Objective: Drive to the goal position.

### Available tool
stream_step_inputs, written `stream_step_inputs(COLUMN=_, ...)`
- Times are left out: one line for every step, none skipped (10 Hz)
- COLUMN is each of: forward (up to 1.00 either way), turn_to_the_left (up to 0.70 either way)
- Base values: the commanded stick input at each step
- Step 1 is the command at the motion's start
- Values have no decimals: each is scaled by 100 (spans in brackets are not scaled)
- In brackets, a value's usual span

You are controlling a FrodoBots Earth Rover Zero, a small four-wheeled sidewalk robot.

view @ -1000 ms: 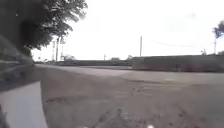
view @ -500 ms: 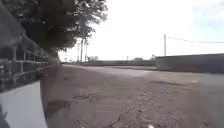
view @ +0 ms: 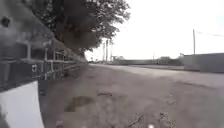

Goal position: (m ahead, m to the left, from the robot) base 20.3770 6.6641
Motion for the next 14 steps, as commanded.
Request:
stream_step_inputs(forward=0, turn_to_the_left=-45)
stream_step_inputs(forward=0, turn_to_the_left=-45)
stream_step_inputs(forward=0, turn_to_the_left=-45)
stream_step_inputs(forward=0, turn_to_the_left=-45)
stream_step_inputs(forward=0, turn_to_the_left=-45)
stream_step_inputs(forward=0, turn_to_the_left=-45)
stream_step_inputs(forward=0, turn_to_the_left=-45)
stream_step_inputs(forward=0, turn_to_the_left=-45)
stream_step_inputs(forward=0, turn_to_the_left=-45)
stream_step_inputs(forward=0, turn_to_the_left=-45)
stream_step_inputs(forward=0, turn_to_the_left=-45)
stream_step_inputs(forward=17, turn_to_the_left=0)
stream_step_inputs(forward=42, turn_to_the_left=0)
stream_step_inputs(forward=66, turn_to_the_left=0)
